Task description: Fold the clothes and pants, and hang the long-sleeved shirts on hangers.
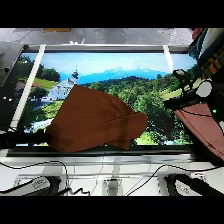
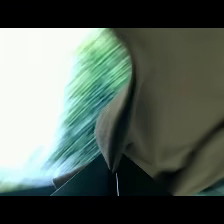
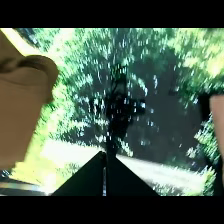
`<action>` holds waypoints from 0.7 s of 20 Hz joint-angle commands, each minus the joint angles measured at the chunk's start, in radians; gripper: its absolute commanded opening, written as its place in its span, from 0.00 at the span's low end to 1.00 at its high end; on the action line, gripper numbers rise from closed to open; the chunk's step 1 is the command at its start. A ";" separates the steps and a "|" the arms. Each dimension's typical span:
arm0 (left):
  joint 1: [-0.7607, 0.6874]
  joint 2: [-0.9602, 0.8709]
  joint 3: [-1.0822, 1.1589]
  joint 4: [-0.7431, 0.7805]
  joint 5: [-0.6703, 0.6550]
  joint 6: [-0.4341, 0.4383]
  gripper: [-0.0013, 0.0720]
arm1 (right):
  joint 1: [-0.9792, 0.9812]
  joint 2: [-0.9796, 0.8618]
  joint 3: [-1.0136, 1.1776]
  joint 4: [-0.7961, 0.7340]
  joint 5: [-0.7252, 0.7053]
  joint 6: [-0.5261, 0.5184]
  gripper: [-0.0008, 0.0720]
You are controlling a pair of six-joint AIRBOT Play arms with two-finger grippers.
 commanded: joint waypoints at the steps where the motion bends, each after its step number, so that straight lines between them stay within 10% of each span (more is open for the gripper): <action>1: 0.001 0.101 0.054 -0.137 -0.035 0.040 0.04 | -0.085 -0.031 -0.125 0.236 0.020 -0.130 0.03; 6: 0.001 0.243 0.063 -0.140 -0.027 0.039 0.04 | -0.140 -0.031 -0.385 0.645 -0.047 -0.315 0.07; 9: 0.001 0.246 0.063 -0.139 -0.028 0.037 0.04 | -0.138 -0.031 -0.504 0.763 -0.253 -0.299 0.85; 14: 0.001 0.246 0.062 -0.139 -0.028 0.024 0.04 | -0.077 -0.053 -0.526 0.871 -0.335 -0.272 0.75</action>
